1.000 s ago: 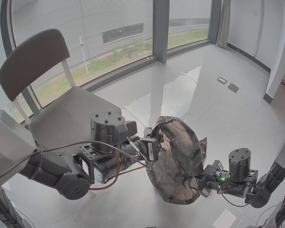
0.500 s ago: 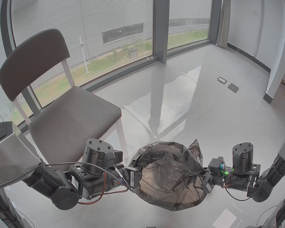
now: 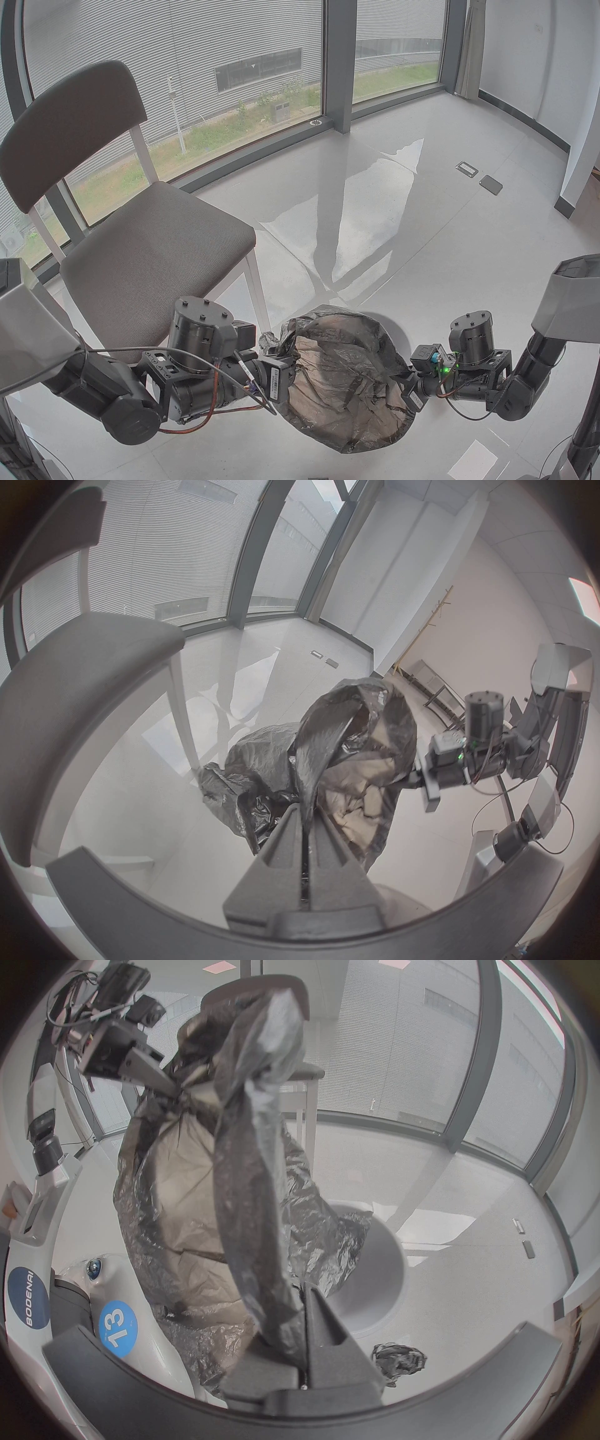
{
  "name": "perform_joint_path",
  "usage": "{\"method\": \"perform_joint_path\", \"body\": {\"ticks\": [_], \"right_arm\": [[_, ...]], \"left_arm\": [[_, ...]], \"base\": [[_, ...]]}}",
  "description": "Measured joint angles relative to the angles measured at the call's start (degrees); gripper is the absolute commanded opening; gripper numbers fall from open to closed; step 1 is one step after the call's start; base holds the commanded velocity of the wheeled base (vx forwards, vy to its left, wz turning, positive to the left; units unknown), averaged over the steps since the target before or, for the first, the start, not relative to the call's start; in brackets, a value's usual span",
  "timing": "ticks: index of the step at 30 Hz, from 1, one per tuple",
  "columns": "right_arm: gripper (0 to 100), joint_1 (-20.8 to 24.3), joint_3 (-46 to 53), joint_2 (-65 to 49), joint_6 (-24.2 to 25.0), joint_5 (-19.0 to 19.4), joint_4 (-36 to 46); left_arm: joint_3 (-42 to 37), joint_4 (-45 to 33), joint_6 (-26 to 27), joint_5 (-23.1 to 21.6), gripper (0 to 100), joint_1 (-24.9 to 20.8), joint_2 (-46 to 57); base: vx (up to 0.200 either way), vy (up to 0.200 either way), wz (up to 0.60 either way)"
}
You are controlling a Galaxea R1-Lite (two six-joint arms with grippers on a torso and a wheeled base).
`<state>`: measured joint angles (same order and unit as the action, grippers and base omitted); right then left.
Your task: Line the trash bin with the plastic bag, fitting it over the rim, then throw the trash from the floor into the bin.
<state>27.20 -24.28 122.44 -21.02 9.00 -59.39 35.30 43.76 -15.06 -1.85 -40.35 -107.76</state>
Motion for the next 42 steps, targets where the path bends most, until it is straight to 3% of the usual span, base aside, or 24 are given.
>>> {"method": "perform_joint_path", "body": {"ticks": [7,17,23,33,42], "right_arm": [[0,-3.22,-0.44,2.8,0.2,1.84,0.2],[0,-11.19,-4.0,6.8,-0.05,3.18,2.95],[0,-14.12,-10.52,8.01,-0.09,3.95,10.18],[0,-19.08,-22.82,5.45,-2.85,5.97,30.0],[0,-22.3,-24.64,1.93,-4.4,7.4,31.12]], "left_arm": [[7.8,-1.07,0.15,-0.39,0,-0.77,-4.75],[17.15,-3.72,0.0,-1.67,0,0.66,-12.35],[19.13,-3.32,-0.87,-2.02,0,2.35,-14.56],[24.23,-2.35,-7.36,-2.33,0,4.19,-18.14],[31.45,-2.77,-9.9,-3.29,0,2.18,-23.75]], "base": [[0.0,0.0,0.0],[0.0,0.0,0.0],[0.0,0.0,0.0],[0.0,0.0,0.0],[0.0,0.0,0.0]]}}
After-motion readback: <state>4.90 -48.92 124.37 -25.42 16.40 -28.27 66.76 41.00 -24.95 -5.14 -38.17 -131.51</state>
